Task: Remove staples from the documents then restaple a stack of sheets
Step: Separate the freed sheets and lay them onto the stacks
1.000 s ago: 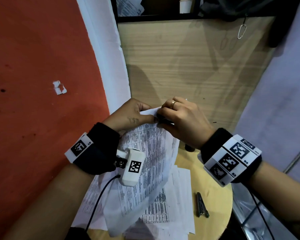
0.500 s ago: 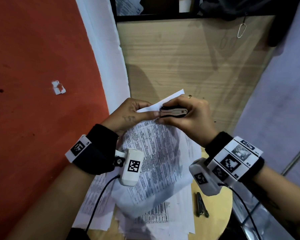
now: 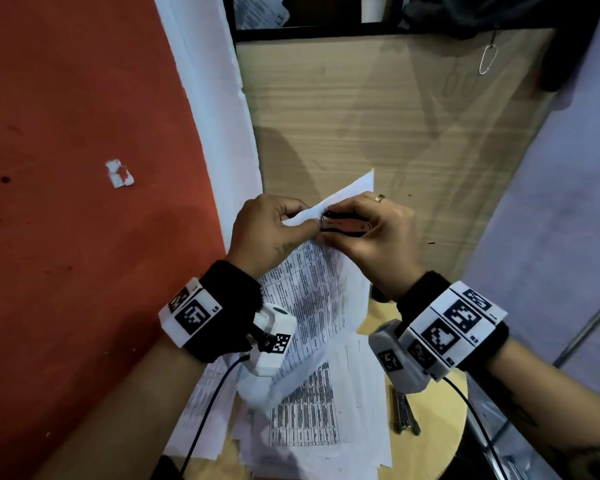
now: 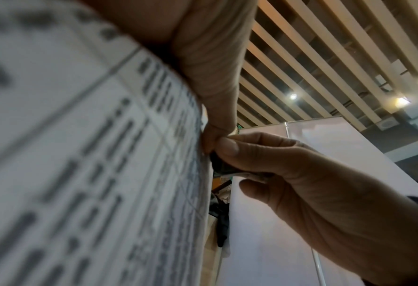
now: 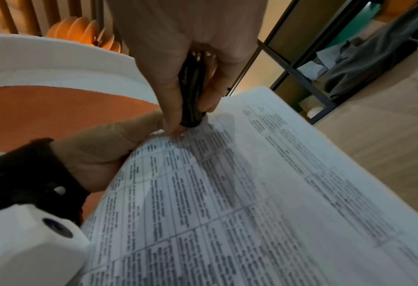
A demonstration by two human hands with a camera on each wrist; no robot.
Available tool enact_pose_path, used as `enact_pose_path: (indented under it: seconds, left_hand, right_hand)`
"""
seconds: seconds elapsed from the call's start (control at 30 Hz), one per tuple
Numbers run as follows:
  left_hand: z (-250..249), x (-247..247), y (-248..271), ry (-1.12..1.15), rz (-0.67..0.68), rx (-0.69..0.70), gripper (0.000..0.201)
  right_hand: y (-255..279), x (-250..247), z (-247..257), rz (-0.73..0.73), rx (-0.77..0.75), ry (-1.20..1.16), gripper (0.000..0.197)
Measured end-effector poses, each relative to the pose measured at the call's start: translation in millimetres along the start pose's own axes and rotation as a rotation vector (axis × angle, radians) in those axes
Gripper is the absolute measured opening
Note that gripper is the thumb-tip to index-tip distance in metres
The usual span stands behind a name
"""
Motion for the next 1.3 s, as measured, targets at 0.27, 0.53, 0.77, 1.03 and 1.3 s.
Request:
enact_pose_path:
  seconds: [0.27,0.53,0.77,1.03,1.3]
  left_hand:
    - [12,8,-1,-0.042,0.034,-0.029,0.037]
    - [79,-11,-8,-0.039,0.033,-0.234,0.051]
    - [84,-11,-3,-0.058,0.125,-0.198,0.017]
    - [97,-11,-7,-0.241,0.185,-0.138,0.03]
    - [88,-16,-1,-0.197,0.145,-0.074,0.052]
  right_hand:
    - [11,1,-8,-0.063,0.055,-0.004,0.026]
    - [38,7,-11,0.003,-0.094,0.242,0.026]
    - [101,42,-100,0.286,0.302,0.244,0.023]
    - [106,48,-117,0.418,0.562,-0.008,0.04]
    - [100,73,-97,0.513,0.771,-0.63,0.037]
Point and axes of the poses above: each hand's wrist, its own y-axis away from the middle knuckle, its own x-axis out of the palm, z = x × y, the point moved 9 cm from there along -y, towards the middle knuckle, and after that the axes turned 4 degrees about -x, right-handed, at the moved point
